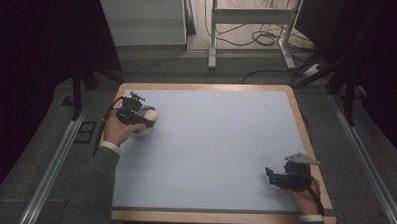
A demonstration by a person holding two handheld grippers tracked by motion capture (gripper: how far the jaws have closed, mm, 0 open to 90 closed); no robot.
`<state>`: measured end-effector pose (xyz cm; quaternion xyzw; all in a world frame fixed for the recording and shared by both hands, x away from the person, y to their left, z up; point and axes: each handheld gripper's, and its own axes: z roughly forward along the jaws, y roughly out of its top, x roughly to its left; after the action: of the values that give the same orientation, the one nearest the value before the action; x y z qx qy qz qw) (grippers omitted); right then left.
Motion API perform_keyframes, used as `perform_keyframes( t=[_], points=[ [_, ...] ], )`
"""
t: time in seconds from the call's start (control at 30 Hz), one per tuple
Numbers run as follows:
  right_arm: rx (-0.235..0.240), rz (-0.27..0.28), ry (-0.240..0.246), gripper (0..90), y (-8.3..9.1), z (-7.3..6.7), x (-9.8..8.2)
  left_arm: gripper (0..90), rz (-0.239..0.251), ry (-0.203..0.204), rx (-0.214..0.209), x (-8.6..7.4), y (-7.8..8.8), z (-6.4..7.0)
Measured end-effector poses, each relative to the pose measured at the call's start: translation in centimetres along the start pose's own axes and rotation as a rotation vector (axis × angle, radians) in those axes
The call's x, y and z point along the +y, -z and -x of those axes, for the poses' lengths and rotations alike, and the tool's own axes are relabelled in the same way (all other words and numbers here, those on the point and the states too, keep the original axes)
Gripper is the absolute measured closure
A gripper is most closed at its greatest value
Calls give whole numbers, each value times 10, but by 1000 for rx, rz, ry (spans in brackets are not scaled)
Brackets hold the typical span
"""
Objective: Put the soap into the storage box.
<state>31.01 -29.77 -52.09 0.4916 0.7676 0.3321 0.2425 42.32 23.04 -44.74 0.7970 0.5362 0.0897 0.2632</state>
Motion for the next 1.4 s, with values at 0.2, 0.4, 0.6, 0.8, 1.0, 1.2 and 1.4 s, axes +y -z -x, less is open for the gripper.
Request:
perform_keyframes(
  t=[0.2, 0.4, 0.6, 0.8, 1.0, 1.2, 1.4],
  points=[
    [-2, -2, 2, 77, 0, 0, 0, 494, 1, 21, 5, 0, -1, -6],
    [-3, -3, 1, 77, 0, 0, 0, 494, 2, 37, 8, 2, -4, -12],
    [-2, -4, 2, 77, -1, 1, -1, 494, -2, 57, 17, 3, -8, -17],
    [-3, -7, 2, 77, -2, 1, -1, 493, -4, 79, 27, 4, -13, -23],
    [-2, -10, 3, 77, -3, 0, -1, 493, 0, 103, 44, 5, -18, -28],
    [-4, -13, 5, 77, -3, 1, -2, 493, -12, 97, 69, 5, -24, -28],
    [-5, -14, 5, 77, -3, 1, -2, 491, -13, 80, 91, 6, -28, -25]
  ],
)
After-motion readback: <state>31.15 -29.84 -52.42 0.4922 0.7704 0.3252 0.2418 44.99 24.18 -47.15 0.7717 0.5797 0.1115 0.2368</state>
